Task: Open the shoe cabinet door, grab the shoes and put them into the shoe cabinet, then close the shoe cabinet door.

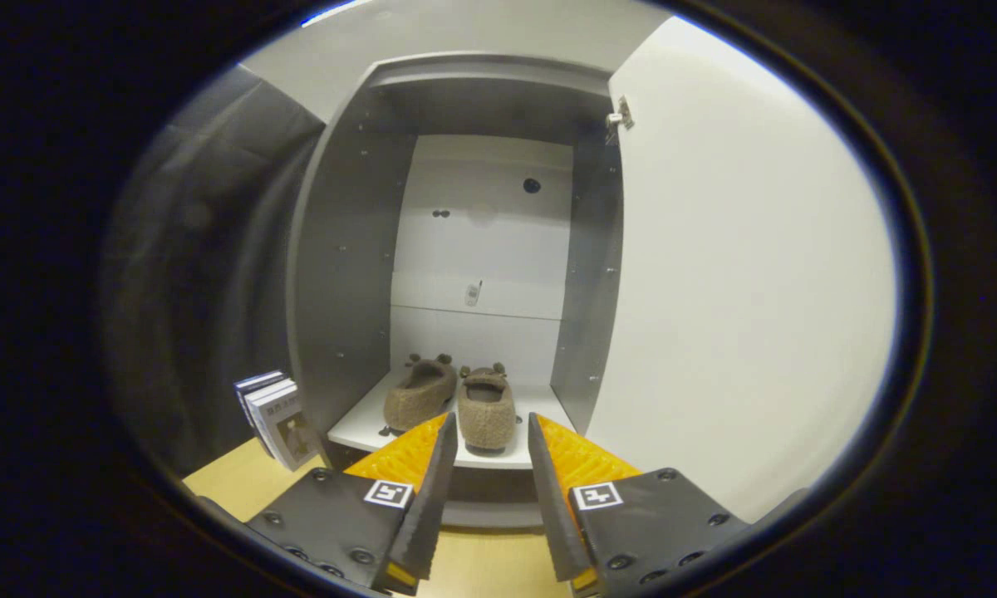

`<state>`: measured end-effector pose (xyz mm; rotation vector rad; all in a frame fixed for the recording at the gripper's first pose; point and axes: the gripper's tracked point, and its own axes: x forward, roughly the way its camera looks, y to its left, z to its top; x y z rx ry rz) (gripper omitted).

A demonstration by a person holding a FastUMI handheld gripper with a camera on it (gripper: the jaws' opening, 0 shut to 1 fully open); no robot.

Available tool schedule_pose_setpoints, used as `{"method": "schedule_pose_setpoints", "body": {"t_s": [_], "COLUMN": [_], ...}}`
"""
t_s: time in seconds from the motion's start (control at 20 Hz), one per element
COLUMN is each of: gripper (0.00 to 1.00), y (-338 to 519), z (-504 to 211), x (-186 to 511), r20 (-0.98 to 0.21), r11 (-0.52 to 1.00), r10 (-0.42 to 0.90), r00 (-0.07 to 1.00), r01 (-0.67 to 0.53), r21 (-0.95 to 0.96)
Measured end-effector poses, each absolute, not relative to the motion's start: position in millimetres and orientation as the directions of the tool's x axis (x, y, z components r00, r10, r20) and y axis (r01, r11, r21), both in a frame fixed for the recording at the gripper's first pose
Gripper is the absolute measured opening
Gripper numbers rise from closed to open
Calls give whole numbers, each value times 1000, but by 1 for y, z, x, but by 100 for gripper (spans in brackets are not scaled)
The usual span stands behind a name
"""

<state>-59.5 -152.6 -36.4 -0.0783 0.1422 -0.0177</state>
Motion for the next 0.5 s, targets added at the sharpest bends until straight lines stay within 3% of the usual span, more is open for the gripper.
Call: {"method": "schedule_pose_setpoints", "body": {"t_s": [0.25,0.5], "gripper": [55,55], "y": [-144,-176], "z": [-11,11], "x": [-127,-191], "r20": [-126,-110], "r11": [996,997], "r10": [52,35], "r00": [991,993], "r01": [-61,-42], "r21": [-72,-62]}}
